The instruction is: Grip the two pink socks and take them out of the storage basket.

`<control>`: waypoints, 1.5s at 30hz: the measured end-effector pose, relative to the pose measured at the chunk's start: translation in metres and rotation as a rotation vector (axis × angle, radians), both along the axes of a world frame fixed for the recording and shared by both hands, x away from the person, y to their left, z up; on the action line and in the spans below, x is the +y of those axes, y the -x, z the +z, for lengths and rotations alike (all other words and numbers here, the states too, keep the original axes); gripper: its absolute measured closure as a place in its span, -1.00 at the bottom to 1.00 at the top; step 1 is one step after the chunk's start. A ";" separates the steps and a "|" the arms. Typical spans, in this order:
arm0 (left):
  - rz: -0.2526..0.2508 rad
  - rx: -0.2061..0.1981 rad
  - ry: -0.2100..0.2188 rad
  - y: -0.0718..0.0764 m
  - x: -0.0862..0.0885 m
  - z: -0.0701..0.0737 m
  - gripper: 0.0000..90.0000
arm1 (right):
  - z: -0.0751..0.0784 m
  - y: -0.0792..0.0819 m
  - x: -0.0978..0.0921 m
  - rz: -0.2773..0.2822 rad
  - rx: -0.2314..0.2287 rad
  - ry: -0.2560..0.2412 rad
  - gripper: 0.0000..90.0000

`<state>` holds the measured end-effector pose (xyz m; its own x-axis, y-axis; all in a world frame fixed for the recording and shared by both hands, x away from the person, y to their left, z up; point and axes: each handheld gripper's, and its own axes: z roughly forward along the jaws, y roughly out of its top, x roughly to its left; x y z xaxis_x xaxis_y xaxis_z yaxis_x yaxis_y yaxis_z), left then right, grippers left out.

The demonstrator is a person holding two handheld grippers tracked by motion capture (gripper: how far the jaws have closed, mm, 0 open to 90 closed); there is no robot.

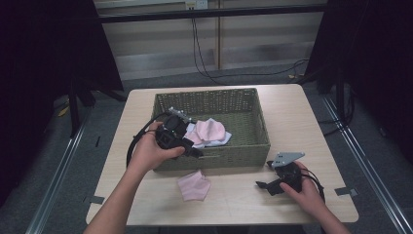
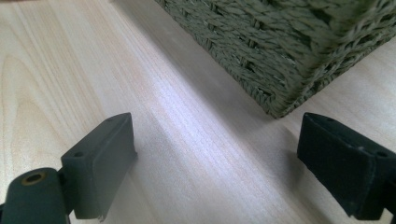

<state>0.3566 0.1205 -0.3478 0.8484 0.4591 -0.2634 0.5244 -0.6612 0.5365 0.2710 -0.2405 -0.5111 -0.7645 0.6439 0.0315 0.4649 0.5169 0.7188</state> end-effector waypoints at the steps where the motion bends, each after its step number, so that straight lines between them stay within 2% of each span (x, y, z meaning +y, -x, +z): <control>1: 0.000 -0.003 0.000 -0.002 0.000 0.001 -0.02 | 0.000 0.000 0.000 0.000 0.000 0.000 -0.76; 10: 0.022 -0.026 -0.017 -0.016 -0.003 0.008 -0.16 | 0.000 0.000 0.000 0.000 -0.001 0.000 -0.76; 13: 0.045 -0.044 -0.025 -0.025 -0.005 0.008 -0.19 | 0.000 0.000 0.000 0.000 0.000 0.000 -0.76; 15: 0.053 -0.042 -0.029 -0.032 -0.004 0.007 -0.20 | 0.000 0.000 0.000 0.000 0.000 0.000 -0.76; 23: 0.123 -0.021 -0.045 -0.052 -0.003 -0.007 -0.22 | 0.000 0.000 0.000 0.000 0.000 0.000 -0.76; 40: 0.181 0.022 -0.069 -0.085 -0.013 -0.030 -0.22 | 0.000 0.000 0.000 -0.002 0.000 -0.002 -0.76; 45: 0.187 0.023 -0.083 -0.092 -0.014 -0.038 -0.22 | 0.000 0.000 0.000 0.000 -0.004 0.000 -0.76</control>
